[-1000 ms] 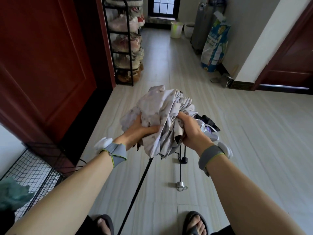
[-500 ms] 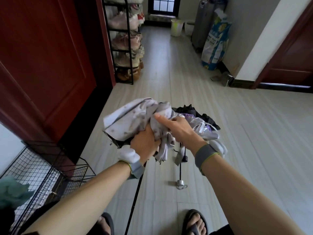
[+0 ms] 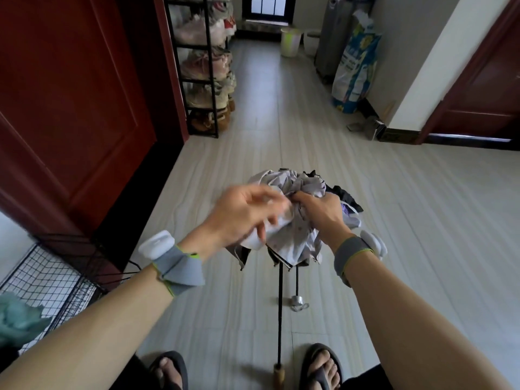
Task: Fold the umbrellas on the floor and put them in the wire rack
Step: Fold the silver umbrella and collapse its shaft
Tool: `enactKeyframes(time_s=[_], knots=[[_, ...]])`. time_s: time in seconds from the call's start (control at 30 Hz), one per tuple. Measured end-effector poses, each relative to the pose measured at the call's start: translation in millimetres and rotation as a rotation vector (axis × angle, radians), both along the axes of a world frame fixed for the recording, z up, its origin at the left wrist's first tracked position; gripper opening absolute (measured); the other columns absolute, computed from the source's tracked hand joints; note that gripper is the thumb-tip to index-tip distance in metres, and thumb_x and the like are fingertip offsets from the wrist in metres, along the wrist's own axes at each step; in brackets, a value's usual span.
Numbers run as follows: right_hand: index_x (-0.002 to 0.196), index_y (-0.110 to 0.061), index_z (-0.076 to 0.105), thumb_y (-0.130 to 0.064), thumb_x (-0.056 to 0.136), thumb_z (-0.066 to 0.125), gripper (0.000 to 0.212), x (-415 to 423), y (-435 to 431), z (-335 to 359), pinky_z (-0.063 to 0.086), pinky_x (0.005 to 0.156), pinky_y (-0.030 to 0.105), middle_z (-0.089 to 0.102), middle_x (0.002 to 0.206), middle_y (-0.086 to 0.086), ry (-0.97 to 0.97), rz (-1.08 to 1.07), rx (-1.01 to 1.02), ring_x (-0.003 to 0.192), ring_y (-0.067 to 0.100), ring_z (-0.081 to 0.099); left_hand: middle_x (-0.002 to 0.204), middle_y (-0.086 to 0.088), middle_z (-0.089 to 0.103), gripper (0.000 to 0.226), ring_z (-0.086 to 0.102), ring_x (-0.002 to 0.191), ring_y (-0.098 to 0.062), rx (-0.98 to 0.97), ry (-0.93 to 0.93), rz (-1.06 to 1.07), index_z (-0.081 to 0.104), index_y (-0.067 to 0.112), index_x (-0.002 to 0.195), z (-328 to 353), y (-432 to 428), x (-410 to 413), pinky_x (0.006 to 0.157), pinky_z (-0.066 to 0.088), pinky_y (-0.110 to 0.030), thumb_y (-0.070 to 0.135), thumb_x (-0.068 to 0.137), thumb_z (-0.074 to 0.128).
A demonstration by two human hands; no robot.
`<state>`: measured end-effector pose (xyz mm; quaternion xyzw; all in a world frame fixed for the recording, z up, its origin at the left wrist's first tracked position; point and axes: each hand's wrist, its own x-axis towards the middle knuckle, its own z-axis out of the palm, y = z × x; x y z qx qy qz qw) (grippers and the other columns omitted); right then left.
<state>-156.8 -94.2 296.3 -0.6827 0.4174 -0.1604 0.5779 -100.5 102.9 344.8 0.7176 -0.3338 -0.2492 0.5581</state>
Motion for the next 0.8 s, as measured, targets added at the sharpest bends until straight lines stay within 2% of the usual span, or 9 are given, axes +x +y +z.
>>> enactKeyframes(time_s=[0.1,0.17,0.23,0.3,0.43,0.5,0.57,0.7,0.8], knots=[[0.082,-0.007,0.079,-0.026,0.066,0.085,0.025,-3.3,5.3,9.5,0.063,0.080,0.044,0.078,0.079,0.007,-0.081,0.009,0.061,0.080,0.026,0.075,0.141,0.002,0.052,0.096,0.052,0.123,-0.012,0.019,-0.262,0.331,0.046,0.036,0.137,-6.5,-1.4,24.1,0.097,0.042,-0.026,0.074,0.056,0.081],[0.081,-0.008,0.077,-0.017,0.074,0.084,0.013,-3.8,12.9,18.3,0.063,0.074,0.038,0.077,0.073,0.004,-0.123,0.048,0.124,0.073,0.022,0.074,0.163,0.001,0.020,0.143,0.023,0.149,-0.014,0.188,-0.178,0.312,0.006,0.039,0.156,-28.5,0.4,32.5,0.120,0.026,-0.040,0.079,0.044,0.084],[0.079,-0.010,0.076,-0.013,0.077,0.082,0.008,-2.9,18.3,22.8,0.063,0.068,0.032,0.077,0.070,0.002,-0.163,0.084,0.185,0.068,0.019,0.074,0.165,0.010,0.014,0.156,0.019,0.151,-0.008,0.138,0.024,0.242,-0.014,0.043,0.155,-44.3,0.9,36.9,0.124,0.023,-0.043,0.061,0.047,0.096],[0.082,-0.008,0.076,-0.014,0.075,0.082,0.011,-0.6,23.8,24.3,0.063,0.075,0.038,0.079,0.079,0.009,-0.182,0.119,0.240,0.077,0.025,0.076,0.162,0.017,0.021,0.144,0.032,0.144,-0.002,0.044,0.119,0.156,-0.010,0.042,0.157,-44.0,-1.7,32.4,0.119,0.033,-0.030,0.036,0.061,0.098],[0.097,-0.006,0.079,-0.036,0.055,0.085,0.052,0.4,29.9,21.8,0.055,0.091,0.065,0.077,0.101,0.021,-0.133,0.207,0.249,0.100,0.042,0.073,0.123,0.003,0.069,0.075,0.065,0.107,0.004,-0.003,0.107,0.029,0.050,0.021,0.140,-35.7,-6.7,23.6,0.082,0.049,-0.007,0.007,0.077,0.087],[0.103,-0.010,0.079,-0.041,0.059,0.086,0.054,0.7,29.3,18.5,0.055,0.093,0.062,0.077,0.104,0.020,-0.130,0.264,0.268,0.099,0.041,0.073,0.103,0.003,0.077,0.041,0.072,0.095,-0.004,0.028,0.140,0.071,0.070,0.016,0.114,-34.9,-6.0,22.3,0.072,0.051,-0.010,0.011,0.077,0.086],[0.100,-0.011,0.078,-0.054,0.061,0.084,0.059,-0.9,27.3,19.2,0.055,0.077,0.044,0.076,0.099,0.019,-0.109,0.339,0.243,0.083,0.033,0.070,0.090,0.004,0.079,0.023,0.074,0.087,-0.008,0.079,0.156,0.157,0.076,0.015,0.096,-38.9,-8.8,22.8,0.065,0.052,-0.012,0.014,0.075,0.086],[0.069,-0.028,0.051,-0.074,0.068,0.072,0.051,-5.6,28.4,27.7,0.018,0.045,0.024,0.037,0.059,-0.001,-0.019,0.512,0.182,0.048,0.012,0.025,0.084,0.011,0.076,0.029,0.071,0.083,-0.006,0.208,-0.018,0.357,0.072,0.025,0.093,-51.1,-16.7,26.4,0.067,0.054,-0.020,0.031,0.067,0.084],[0.052,-0.027,0.044,-0.070,0.077,0.073,0.057,-7.2,33.1,29.2,0.020,0.044,0.025,0.037,0.054,-0.008,0.036,0.614,0.062,0.043,0.010,0.027,0.099,0.008,0.072,0.061,0.069,0.091,-0.015,0.354,-0.080,0.430,0.062,0.027,0.113,-58.3,-15.9,28.5,0.077,0.057,-0.032,0.050,0.060,0.079]])
